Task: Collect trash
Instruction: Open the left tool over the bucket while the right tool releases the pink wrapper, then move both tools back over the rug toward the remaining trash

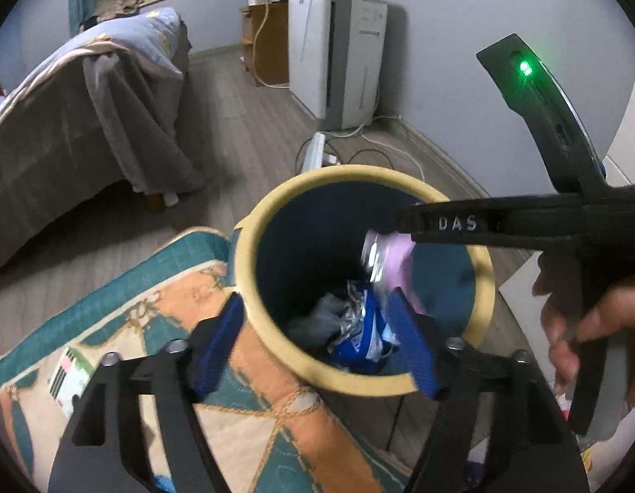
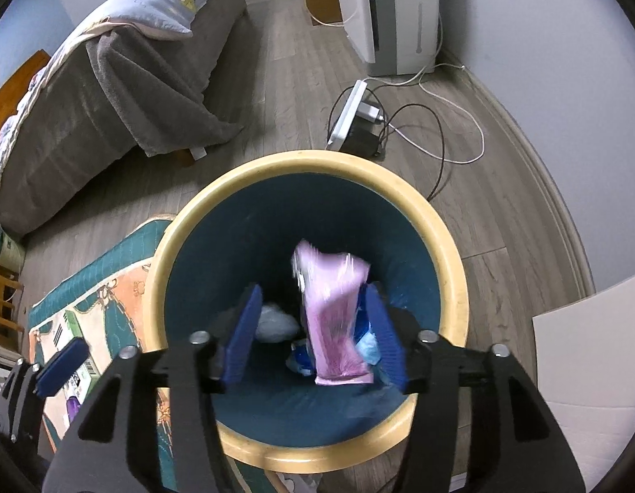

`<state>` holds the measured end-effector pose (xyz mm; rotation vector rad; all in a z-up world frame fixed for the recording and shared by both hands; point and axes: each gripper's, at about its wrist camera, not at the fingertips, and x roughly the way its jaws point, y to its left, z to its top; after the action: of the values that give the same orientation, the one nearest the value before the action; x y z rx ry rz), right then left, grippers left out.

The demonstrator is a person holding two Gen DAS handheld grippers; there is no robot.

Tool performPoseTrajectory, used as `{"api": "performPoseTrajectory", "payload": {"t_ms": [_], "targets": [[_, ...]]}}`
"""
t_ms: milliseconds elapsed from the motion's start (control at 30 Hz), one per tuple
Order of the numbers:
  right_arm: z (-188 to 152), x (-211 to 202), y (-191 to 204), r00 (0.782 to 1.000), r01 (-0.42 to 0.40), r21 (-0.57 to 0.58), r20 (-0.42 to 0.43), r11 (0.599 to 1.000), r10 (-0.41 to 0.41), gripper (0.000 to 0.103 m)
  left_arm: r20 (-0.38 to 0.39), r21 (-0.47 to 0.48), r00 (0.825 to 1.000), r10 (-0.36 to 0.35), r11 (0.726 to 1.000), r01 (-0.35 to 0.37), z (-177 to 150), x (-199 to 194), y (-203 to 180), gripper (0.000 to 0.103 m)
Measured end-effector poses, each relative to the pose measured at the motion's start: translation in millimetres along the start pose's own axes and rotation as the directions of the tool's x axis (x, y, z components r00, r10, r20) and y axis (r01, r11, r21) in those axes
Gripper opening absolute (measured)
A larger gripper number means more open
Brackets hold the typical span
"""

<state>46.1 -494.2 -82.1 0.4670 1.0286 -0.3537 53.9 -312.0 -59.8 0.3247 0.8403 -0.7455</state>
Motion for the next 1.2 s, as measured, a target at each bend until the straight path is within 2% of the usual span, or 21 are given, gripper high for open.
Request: {"api": "performPoseTrajectory", "payload": {"t_ms": [100,233,433,600,733,867,933,1033,1100,1200], "targets": [[0.4,-2.6,4.1,1.000,-0.001,-0.004,0.009,1.000,0.001,0.081,0.008,-0.015,1.000,0.029,0.999,-0.029,-7.2,-11.7,7.0,0.091],[-0.7,-5.7,15.3,1.000,-0.003,-0.029,0.010,1.000,0.003,0.093,0.010,-0.007,0.998,0.067,0.998,-0.067,-18.4,-34.3,21.7,0.094],[-7.2,-11.5,52.2,1.000,-0.015,-0.111,0.003,0.994,0.015,0.097,0.007,-0.008,0.983,0.182,0.983,-0.182,-38.9,-77.3,59.6,0.095],[-14.9,-22.3,96.0,0.999,-0.043,-0.201,0.009,0.979,0.046,0.097,0.003,-0.030,0.956,0.294,0.955,-0.294,-59.9,-120.8,97.3,0.095],[-22.9,-29.6,128.7,0.998,-0.067,-0.252,0.006,0.965,0.070,0.097,-0.004,-0.087,0.939,0.345,0.935,-0.344,-77.8,-149.6,119.5,0.095],[-33.9,-35.3,162.3,0.995,-0.096,-0.310,-0.011,0.946,0.098,0.097,-0.020,-0.229,0.936,0.352,0.910,-0.347,-105.5,-176.1,149.4,0.096],[-41.9,-38.5,178.6,0.994,-0.103,-0.346,-0.013,0.933,0.105,0.097,-0.035,-0.265,0.935,0.353,0.899,-0.349,-118.1,-181.5,160.7,0.096],[-55.5,-39.2,199.6,0.992,-0.124,-0.383,-0.038,0.915,0.119,0.097,-0.047,-0.279,0.929,0.366,0.889,-0.364,-134.2,-184.3,174.5,0.096],[-65.3,-36.9,214.6,0.989,-0.145,-0.402,-0.068,0.904,0.128,0.097,-0.067,-0.286,0.936,0.345,0.892,-0.349,-145.1,-179.1,183.5,0.096],[-79.4,-35.7,238.7,0.984,-0.175,-0.450,-0.112,0.876,0.139,0.097,-0.107,-0.252,0.921,0.375,0.885,-0.391,-160.4,-176.5,193.5,0.096]]}}
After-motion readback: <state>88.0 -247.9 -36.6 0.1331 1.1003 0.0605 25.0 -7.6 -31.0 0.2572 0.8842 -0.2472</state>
